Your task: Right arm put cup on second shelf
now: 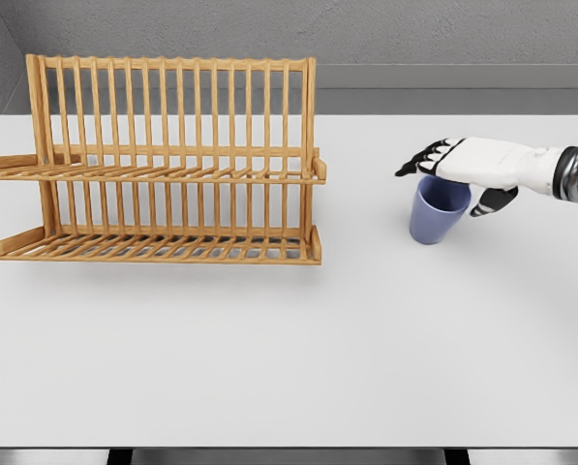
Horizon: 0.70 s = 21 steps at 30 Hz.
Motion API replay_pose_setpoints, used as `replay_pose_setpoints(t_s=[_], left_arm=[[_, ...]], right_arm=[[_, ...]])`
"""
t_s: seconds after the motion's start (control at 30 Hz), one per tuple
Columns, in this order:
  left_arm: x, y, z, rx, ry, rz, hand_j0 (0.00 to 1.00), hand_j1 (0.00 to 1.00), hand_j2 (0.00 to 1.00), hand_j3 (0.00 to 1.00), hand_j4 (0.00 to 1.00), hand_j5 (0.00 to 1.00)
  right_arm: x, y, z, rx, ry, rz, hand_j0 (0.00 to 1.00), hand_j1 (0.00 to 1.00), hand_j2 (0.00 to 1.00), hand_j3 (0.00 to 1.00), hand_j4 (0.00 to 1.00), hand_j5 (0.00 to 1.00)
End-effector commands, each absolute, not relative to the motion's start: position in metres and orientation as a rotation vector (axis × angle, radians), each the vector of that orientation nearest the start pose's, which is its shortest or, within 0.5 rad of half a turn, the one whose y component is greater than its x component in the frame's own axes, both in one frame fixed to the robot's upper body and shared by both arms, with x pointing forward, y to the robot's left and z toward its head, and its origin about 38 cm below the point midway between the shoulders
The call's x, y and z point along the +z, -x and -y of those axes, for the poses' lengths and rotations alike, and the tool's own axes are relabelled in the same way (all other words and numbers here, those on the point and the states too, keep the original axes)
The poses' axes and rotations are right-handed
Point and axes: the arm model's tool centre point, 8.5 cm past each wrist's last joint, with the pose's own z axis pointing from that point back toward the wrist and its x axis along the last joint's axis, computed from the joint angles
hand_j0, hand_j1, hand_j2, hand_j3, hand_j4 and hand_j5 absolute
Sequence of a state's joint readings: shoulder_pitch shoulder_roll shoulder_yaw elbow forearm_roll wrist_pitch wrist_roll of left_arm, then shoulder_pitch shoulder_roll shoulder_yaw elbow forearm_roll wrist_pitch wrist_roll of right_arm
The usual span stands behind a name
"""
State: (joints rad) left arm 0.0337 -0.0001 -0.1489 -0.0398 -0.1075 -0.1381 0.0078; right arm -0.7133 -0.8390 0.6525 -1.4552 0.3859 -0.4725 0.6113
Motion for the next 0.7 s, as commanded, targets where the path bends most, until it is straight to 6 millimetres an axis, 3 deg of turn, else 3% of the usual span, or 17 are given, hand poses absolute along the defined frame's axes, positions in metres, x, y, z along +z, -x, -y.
replay_pose_setpoints(t_s=[0.0,0.67], left_arm=[[-0.262,-0.007,-0.266,-0.261,-0.071,0.133,1.0,1.0,1.0,1.0,1.0,1.0],[-0.262,-0.007,-0.266,-0.261,-0.071,0.133,1.0,1.0,1.0,1.0,1.0,1.0]], right_arm=[[0.23,-0.45,0.309,2.067,0.458,1.263,1.0,1.0,1.0,1.0,1.0,1.0],[0.211,-0.455,0.305,2.054,0.411,1.237,1.0,1.0,1.0,1.0,1.0,1.0]])
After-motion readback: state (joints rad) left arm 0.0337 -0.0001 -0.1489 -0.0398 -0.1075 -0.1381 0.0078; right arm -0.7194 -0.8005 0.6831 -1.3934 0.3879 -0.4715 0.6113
